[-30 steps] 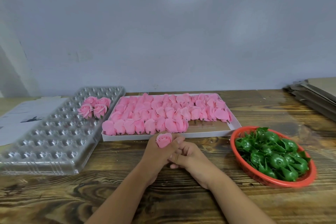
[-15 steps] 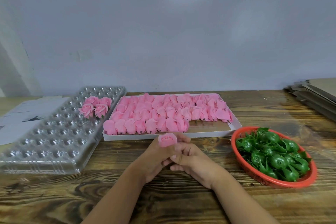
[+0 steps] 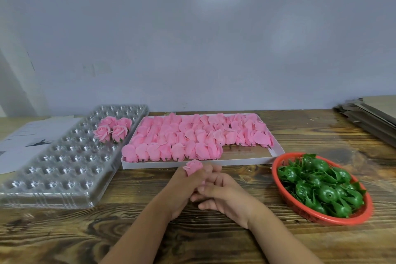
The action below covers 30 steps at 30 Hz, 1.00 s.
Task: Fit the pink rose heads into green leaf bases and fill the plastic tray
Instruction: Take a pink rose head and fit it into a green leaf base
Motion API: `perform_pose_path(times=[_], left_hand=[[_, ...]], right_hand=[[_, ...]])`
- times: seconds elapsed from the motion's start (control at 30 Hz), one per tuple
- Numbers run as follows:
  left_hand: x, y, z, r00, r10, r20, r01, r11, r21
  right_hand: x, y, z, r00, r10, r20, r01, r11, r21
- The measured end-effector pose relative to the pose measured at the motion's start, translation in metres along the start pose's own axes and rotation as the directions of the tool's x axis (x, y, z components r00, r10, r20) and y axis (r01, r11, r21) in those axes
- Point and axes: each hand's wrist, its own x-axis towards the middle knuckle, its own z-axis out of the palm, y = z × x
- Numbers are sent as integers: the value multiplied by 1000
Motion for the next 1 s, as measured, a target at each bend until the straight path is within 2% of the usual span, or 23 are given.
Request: perform_pose_path(times=[0.1,0.2,0.43,0.7,0.87,1.0], left_hand=[[4,-1,4,991,1,-133,-4,1000,-20],[8,-4,4,978,-8,-207,-10,996,-84],[9,-4,9,979,-4,-204,-17,995,-99],[6,0,7,995,13,-99,-25,992,-127],[5,-1,6,992,41,-116,-54,993,-109],[5,-1,6,991,74,-109,-79,996,-45]], right_hand=[[5,6,4,978,-123,-168,92,979,-180],[8,6,4,938,-191,-289,147,975,-168],[6,7,3,951,-199,-236,162,972,-169],[2,1,0,989,-99,-105,90,992,-89],[3,2,2,978,-115,-177,98,990,-101],[3,3,1,976,-124,-177,100,986,-137]])
